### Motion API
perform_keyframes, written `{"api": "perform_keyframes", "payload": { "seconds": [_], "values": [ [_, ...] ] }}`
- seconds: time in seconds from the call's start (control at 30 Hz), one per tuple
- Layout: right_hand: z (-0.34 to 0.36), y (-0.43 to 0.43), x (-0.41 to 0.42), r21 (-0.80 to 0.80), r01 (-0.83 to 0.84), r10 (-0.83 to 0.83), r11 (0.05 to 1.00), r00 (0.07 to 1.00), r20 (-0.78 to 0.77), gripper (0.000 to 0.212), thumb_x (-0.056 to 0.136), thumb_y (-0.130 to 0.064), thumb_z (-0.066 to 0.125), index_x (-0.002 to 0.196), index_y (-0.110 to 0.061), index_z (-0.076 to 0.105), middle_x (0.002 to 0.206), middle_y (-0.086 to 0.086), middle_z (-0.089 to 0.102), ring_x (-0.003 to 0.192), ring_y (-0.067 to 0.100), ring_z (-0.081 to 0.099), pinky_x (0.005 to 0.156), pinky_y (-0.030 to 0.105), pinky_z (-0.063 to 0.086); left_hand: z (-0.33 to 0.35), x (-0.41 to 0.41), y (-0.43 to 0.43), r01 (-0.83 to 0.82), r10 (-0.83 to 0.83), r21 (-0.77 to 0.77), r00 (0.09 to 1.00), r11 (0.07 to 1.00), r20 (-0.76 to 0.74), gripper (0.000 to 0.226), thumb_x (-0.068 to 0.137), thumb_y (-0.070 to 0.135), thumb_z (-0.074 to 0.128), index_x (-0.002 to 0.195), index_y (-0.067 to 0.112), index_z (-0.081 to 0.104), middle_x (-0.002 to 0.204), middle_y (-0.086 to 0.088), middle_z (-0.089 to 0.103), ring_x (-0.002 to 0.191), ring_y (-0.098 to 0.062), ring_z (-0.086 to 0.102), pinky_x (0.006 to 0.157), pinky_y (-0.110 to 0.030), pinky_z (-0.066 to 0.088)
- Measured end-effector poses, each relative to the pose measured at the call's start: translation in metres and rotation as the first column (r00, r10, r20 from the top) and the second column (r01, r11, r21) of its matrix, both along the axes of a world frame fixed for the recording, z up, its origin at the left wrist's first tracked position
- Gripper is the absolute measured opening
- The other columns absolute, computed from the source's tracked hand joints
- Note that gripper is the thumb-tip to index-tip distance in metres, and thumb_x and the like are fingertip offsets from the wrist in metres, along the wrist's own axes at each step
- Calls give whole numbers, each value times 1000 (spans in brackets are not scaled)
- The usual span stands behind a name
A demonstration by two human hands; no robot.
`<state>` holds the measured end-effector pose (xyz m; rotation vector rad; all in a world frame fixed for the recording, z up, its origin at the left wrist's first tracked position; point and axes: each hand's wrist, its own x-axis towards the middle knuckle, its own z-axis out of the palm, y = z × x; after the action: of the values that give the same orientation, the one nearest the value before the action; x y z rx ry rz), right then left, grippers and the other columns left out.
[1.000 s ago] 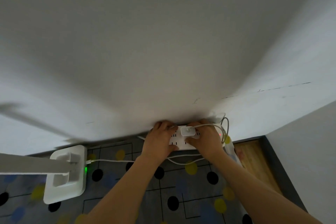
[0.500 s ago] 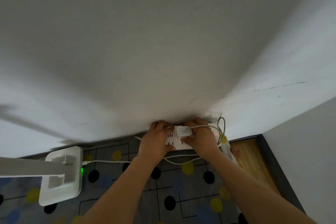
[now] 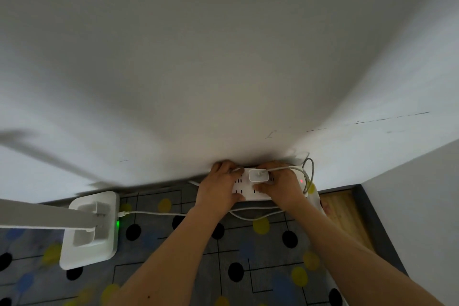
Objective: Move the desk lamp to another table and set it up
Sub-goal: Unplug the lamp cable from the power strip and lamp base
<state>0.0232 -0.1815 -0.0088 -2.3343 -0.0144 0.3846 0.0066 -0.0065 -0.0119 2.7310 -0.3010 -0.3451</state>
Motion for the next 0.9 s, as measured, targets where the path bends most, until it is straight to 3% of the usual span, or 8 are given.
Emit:
{"api": "perform_keyframes", "payload": {
  "seconds": [0.2, 0.43, 0.73, 0.83, 0.9],
  "values": [
    [2, -1, 3, 15, -1, 1, 1000, 1000, -22, 35, 71, -16, 80, 102, -15, 65, 99, 8, 69, 95, 27, 61, 80, 29, 44, 0, 0, 0, -2, 2, 1, 1000, 1000, -9, 71, 75, 37, 73, 138, 25, 45, 137, 5, 39, 129, -17, 29, 97, -34, 44],
    [4, -3, 4, 48, -6, 7, 999, 1000, -17, 33, 71, -16, 81, 100, -14, 65, 95, 8, 69, 91, 25, 61, 82, 35, 48, 1, 0, -2, 0, 0, 5, 1000, 1000, 0, 69, 76, 37, 73, 138, 25, 45, 138, 5, 39, 130, -17, 28, 96, -35, 46],
    [3, -6, 4, 100, -12, 15, 995, 1000, -24, 33, 70, -13, 82, 97, -14, 65, 89, 0, 65, 88, 21, 61, 75, 24, 40, 3, 1, -3, -7, 7, -3, 1000, 1000, -2, 68, 75, 35, 74, 137, 24, 46, 137, 4, 40, 129, -18, 30, 95, -36, 47],
    [6, -5, 4, 103, -21, 25, 994, 999, -36, 34, 71, -12, 82, 100, -13, 63, 94, 2, 66, 93, 22, 62, 79, 26, 44, 3, 0, -2, -5, 5, 1, 1000, 1000, -10, 69, 76, 34, 74, 138, 23, 46, 137, 3, 40, 129, -19, 30, 96, -37, 46],
    [13, -5, 5, 195, 38, -29, 980, 998, -47, 37, 71, -9, 81, 103, -10, 63, 95, 1, 67, 91, 18, 63, 74, 19, 49, 3, 1, -2, -5, 5, 7, 1000, 1000, -8, 69, 76, 34, 74, 138, 24, 46, 137, 3, 40, 129, -20, 30, 96, -38, 46]
  ]
}}
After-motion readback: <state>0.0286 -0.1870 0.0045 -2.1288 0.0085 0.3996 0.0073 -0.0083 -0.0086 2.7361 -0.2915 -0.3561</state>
